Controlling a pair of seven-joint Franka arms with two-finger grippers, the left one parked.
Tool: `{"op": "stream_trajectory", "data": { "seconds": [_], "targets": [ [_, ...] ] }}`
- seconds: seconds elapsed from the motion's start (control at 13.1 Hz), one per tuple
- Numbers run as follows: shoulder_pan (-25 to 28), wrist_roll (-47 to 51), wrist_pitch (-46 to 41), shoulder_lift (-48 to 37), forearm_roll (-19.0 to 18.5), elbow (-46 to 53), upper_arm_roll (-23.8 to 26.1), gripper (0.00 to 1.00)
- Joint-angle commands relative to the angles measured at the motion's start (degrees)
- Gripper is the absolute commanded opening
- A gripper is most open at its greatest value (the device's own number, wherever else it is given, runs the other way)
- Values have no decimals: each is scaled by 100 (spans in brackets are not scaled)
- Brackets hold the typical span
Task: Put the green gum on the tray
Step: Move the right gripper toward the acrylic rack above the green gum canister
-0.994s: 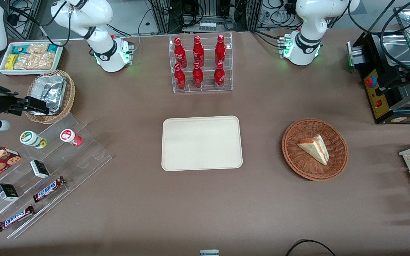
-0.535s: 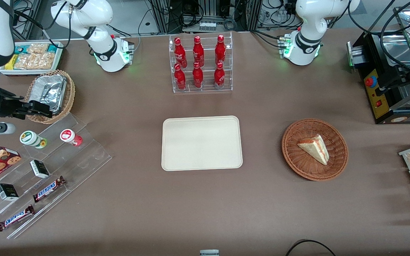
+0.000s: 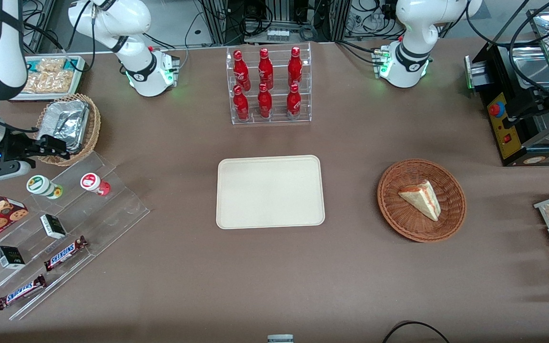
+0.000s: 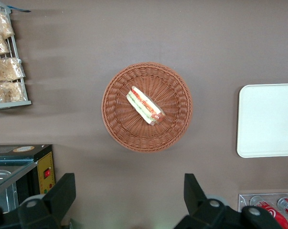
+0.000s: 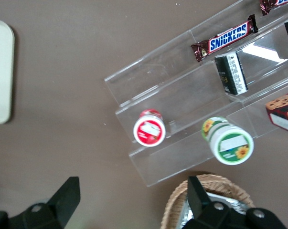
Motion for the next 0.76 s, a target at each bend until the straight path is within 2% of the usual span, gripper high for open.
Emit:
{"op": "stream_trajectory", "data": {
  "seconds": [0.0,0.23,0.69],
  "targets": [
    [-350,-1239,421,-176,-49,-422,-2,100],
    [-685,-2559,859,-71,-49,-580,7,100],
    [-861,-3879,1660,307,-40,-634,-2,100]
  ]
}}
